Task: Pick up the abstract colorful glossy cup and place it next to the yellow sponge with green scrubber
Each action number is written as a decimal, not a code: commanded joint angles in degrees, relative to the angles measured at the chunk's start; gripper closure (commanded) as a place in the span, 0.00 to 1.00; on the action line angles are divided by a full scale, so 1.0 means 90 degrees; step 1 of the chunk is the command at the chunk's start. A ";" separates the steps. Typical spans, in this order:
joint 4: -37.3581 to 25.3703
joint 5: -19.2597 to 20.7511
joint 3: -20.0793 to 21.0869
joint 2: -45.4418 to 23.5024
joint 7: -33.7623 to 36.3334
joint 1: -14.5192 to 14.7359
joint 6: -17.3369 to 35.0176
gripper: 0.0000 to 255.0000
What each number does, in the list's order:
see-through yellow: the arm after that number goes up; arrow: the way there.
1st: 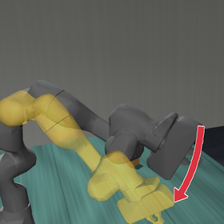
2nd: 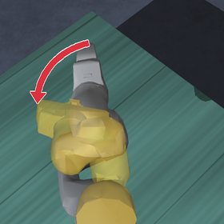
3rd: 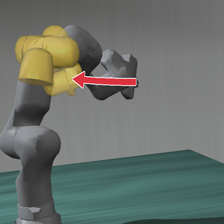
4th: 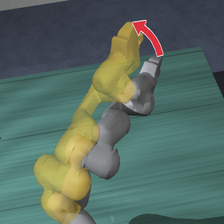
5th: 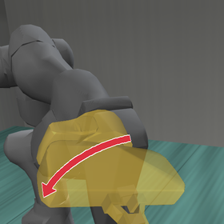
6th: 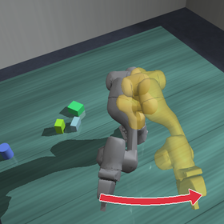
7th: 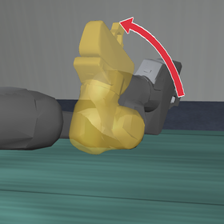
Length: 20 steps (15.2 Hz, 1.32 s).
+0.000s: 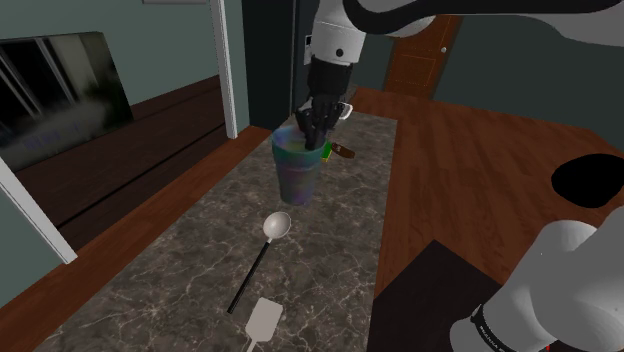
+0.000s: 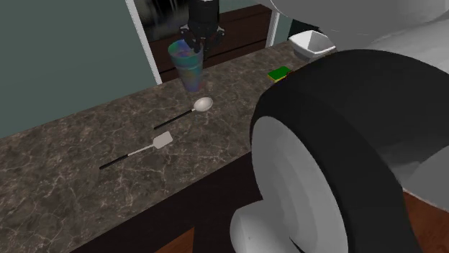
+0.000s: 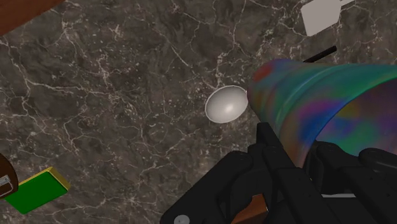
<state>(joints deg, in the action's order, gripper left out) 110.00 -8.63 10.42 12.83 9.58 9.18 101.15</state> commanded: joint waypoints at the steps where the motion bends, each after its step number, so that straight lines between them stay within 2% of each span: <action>1: -0.0275 0.0061 -0.0148 -0.0255 -0.0240 -0.0110 -0.0050 1.00; 7: -0.1157 0.0173 -0.0574 -0.1041 -0.0953 -0.0444 -0.0241 1.00; 12: -0.2154 0.0205 -0.0869 -0.1848 -0.1503 -0.0728 -0.0500 1.00; 16: -0.3180 0.0192 -0.1062 -0.2617 -0.1906 -0.0971 -0.0809 1.00; 20: -0.4527 0.0149 -0.1207 -0.3555 -0.2263 -0.1240 -0.1264 1.00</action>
<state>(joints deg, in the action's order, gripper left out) 72.38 -7.19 -0.19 -16.97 -10.12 -1.48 90.73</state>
